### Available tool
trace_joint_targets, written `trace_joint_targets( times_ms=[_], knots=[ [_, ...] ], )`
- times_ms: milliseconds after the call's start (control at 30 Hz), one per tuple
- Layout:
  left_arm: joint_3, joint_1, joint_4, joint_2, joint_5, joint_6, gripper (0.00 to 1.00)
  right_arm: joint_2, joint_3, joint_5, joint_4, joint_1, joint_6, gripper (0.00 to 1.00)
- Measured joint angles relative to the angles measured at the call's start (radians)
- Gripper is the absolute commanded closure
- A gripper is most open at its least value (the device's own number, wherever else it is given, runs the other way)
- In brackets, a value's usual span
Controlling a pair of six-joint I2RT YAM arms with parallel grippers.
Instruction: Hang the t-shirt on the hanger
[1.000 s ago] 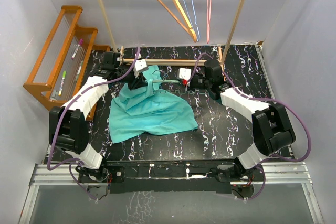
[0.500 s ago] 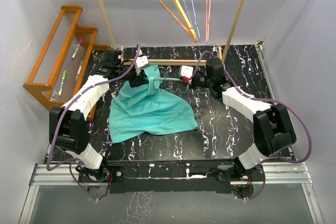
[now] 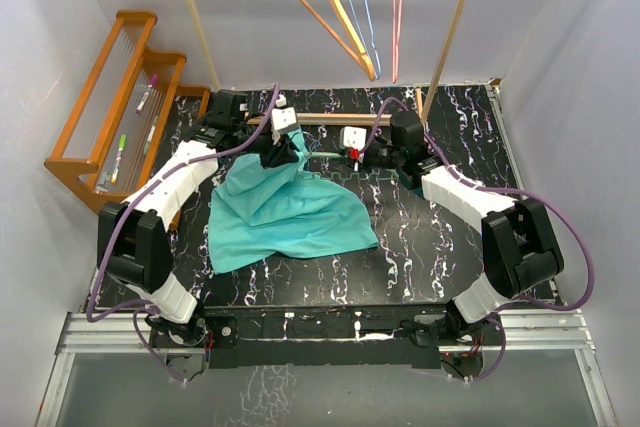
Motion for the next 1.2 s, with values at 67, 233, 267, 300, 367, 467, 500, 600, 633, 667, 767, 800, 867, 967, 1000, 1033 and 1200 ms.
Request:
trace_joint_targets(
  times_ms=[67, 233, 267, 300, 367, 467, 500, 600, 633, 667, 767, 800, 867, 967, 1000, 1033, 1200],
  knots=[
    [0.007, -0.002, 0.000, 0.010, 0.004, -0.001, 0.77, 0.000, 0.000, 0.002, -0.003, 0.000, 0.001, 0.92],
    [0.011, -0.006, 0.000, 0.027, 0.008, -0.015, 0.77, 0.000, 0.000, 0.008, -0.021, -0.001, 0.005, 0.92],
    [0.011, -0.006, 0.000, 0.027, 0.008, -0.019, 0.76, 0.000, 0.000, 0.008, -0.021, -0.001, 0.008, 0.92],
    [0.011, -0.006, 0.001, 0.027, 0.010, -0.022, 0.76, 0.000, 0.000, 0.007, -0.021, -0.001, 0.012, 0.92],
    [0.011, -0.006, 0.003, 0.027, 0.014, -0.029, 0.75, 0.000, 0.000, 0.004, -0.019, -0.001, 0.023, 0.92],
    [0.013, -0.008, 0.004, 0.027, 0.028, -0.046, 0.74, 0.001, 0.000, -0.008, -0.012, -0.001, 0.035, 0.92],
    [0.016, -0.008, 0.004, 0.027, 0.033, -0.052, 0.74, 0.001, 0.000, -0.011, -0.007, -0.001, 0.040, 0.92],
    [0.024, -0.009, 0.008, 0.027, 0.050, -0.073, 0.75, 0.001, 0.001, -0.023, 0.007, -0.001, 0.051, 0.92],
    [0.024, -0.009, 0.014, 0.027, 0.055, -0.083, 0.75, 0.001, 0.001, -0.027, 0.011, -0.002, 0.054, 0.92],
    [0.024, -0.009, 0.019, 0.027, 0.060, -0.093, 0.76, 0.001, 0.001, -0.029, 0.014, -0.002, 0.057, 0.92],
    [0.024, -0.009, 0.032, 0.027, 0.068, -0.120, 0.77, 0.001, 0.001, -0.032, 0.025, -0.003, 0.072, 0.92],
    [0.024, -0.008, 0.040, 0.027, 0.071, -0.131, 0.77, 0.001, 0.001, -0.034, 0.031, -0.004, 0.076, 0.92],
    [0.023, -0.008, 0.050, 0.027, 0.073, -0.143, 0.78, 0.001, 0.001, -0.034, 0.037, -0.006, 0.083, 0.92],
    [0.019, -0.007, 0.064, 0.027, 0.079, -0.160, 0.83, 0.001, 0.001, -0.036, 0.041, -0.009, 0.096, 0.92],
    [0.019, -0.007, 0.067, 0.027, 0.082, -0.163, 0.86, 0.001, 0.001, -0.037, 0.042, -0.010, 0.100, 0.92],
    [0.019, -0.007, 0.068, 0.027, 0.084, -0.164, 0.89, 0.001, 0.001, -0.038, 0.044, -0.010, 0.103, 0.92],
    [0.019, -0.006, 0.050, 0.024, 0.092, -0.138, 1.00, 0.001, 0.001, -0.046, 0.052, -0.010, 0.120, 0.92]
  ],
)
